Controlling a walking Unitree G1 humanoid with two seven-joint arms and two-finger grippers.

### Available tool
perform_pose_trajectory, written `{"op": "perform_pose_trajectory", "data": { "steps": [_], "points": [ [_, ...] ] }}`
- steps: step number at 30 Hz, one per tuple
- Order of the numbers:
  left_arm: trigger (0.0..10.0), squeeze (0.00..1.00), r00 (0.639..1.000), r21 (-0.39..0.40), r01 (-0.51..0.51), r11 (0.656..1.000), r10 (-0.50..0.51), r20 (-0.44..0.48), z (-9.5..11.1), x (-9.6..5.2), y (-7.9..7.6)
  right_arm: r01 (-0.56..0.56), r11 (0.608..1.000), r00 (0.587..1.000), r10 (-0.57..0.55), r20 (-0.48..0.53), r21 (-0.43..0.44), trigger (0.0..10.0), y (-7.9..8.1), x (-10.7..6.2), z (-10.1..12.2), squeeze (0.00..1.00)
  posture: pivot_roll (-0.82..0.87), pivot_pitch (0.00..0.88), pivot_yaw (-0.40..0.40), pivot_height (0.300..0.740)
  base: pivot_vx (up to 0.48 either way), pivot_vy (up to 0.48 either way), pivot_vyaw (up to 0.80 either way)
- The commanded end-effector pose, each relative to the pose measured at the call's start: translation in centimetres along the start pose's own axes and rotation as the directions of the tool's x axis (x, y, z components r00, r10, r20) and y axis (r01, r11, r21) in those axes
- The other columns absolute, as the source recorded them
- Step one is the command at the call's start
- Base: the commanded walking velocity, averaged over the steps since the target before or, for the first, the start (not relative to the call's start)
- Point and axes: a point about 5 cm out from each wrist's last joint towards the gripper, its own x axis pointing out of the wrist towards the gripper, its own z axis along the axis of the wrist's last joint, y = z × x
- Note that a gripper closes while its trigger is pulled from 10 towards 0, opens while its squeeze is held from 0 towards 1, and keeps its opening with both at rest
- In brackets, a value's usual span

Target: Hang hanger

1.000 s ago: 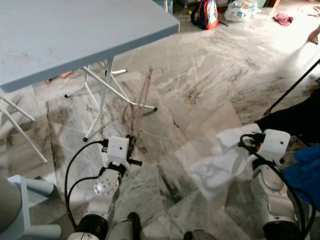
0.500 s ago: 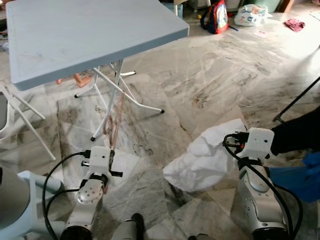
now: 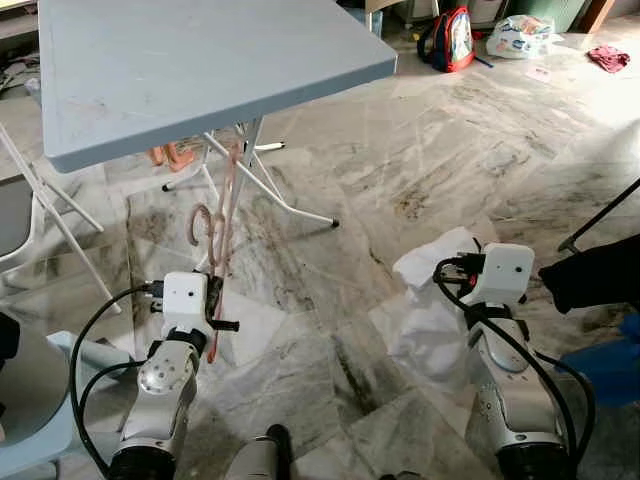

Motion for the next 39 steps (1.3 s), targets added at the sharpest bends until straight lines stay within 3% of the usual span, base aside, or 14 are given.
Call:
{"op": "perform_pose_trajectory", "data": {
  "steps": [1, 4, 7, 13, 23, 39],
  "points": [
    [10.0, 0.0, 1.0, 0.003, 0.018, 1.0, -0.019, 0.009, 0.2, 0.1, -0.2, -0.032, 1.0, 0.997, 0.031, 0.066, 0.0, 10.0, 0.6, 0.3, 1.1, 0.0, 0.11, 0.13, 0.033, 0.74, 0.0, 0.0, 0.0],
    [10.0, 0.0, 1.0, -0.031, 0.012, 0.999, -0.011, 0.018, 0.7, 0.2, -0.3, -0.029, 0.999, 0.997, 0.026, 0.069, 0.04, 10.0, 1.0, 0.5, 1.5, 0.0, 0.12, 0.146, 0.014, 0.74, 0.17, 0.0, 0.0],
    [10.0, 0.0, 0.999, -0.029, -0.002, 1.0, 0.003, 0.043, 1.2, 0.1, 0.0, -0.093, 0.995, 0.993, 0.09, 0.082, 0.034, 10.0, 2.5, 0.8, 1.9, 0.0, 0.13, 0.153, -0.003, 0.74, 0.296, 0.0, 0.0],
    [10.0, 0.0, 0.996, -0.049, -0.048, 0.998, 0.052, 0.079, 2.1, -0.1, 0.4, -0.169, 0.985, 0.98, 0.165, 0.114, 0.026, 10.0, 3.9, 1.4, 2.8, 0.0, 0.17, 0.164, -0.017, 0.74, 0.33, 0.0, 0.0],
    [10.0, 0.0, 0.983, -0.057, -0.115, 0.992, 0.122, 0.139, 3.8, -0.3, 1.1, -0.223, 0.975, 0.958, 0.219, 0.185, 0.004, 10.0, 5.0, 2.3, 4.9, 0.0, 0.2, 0.156, -0.044, 0.74, 0.367, 0.0, 0.0],
    [10.0, 0.0, 0.976, -0.063, -0.131, 0.989, 0.14, 0.17, 5.0, 0.2, 1.3, -0.252, 0.967, 0.952, 0.243, 0.188, 0.029, 10.0, 5.8, 2.8, 5.0, 0.0, 0.21, 0.152, -0.041, 0.74, 0.403, 0.032, 0.0]
  ]
}}
